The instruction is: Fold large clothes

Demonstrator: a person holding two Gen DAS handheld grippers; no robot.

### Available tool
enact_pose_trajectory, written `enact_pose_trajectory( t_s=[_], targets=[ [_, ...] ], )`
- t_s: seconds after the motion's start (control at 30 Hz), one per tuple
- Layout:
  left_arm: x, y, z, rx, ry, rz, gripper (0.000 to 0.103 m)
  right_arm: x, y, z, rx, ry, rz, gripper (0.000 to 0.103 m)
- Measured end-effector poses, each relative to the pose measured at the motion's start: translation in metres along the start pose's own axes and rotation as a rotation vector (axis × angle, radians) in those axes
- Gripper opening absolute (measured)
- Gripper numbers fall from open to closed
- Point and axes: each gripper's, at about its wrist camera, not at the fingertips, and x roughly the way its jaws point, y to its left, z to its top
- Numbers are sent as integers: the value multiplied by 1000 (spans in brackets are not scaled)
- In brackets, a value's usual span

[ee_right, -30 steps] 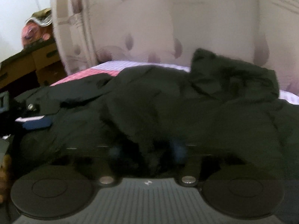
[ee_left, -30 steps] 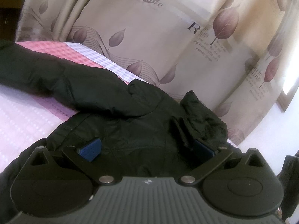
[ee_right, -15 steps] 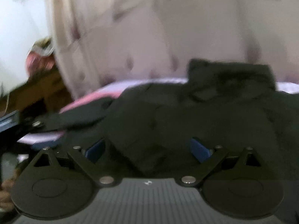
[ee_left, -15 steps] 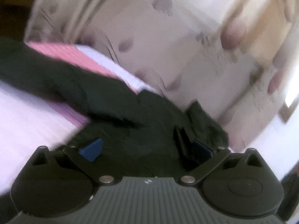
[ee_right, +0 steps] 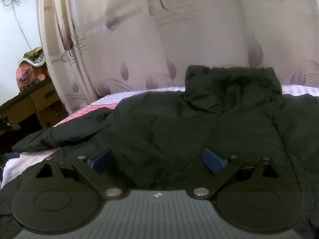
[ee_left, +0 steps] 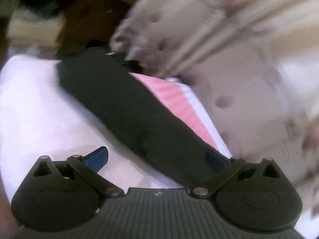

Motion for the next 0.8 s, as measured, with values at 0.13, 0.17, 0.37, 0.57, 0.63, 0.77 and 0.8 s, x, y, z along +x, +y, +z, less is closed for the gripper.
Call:
enact_pose_trajectory(
  t_s=[0.13,0.17,0.37,0.57,0.63,0.77,0.8],
  targets=[
    [11,24,27,-98,0,-4,89,29,-37,24,-10,-2,-5,99],
    [13,25,32,-102,-2,-1,82,39,-50,32,-13,-2,-5,99],
    [32,31,43,-117,5,26,28,99,-58,71,-27,-8,-9,99],
    [40,17,41,-26,-59,85,6,98,8,59,-20,-9,-11,99],
    [35,0,41,28,-101,88,6,76,36,45,0,-15,-23,99],
    [17,-54,43,171,-184,51,6,45,68,33,114,1,-91,99],
    [11,-68,42,205,-200,31,6,34,71,31,141,-12,-95,99]
  ],
)
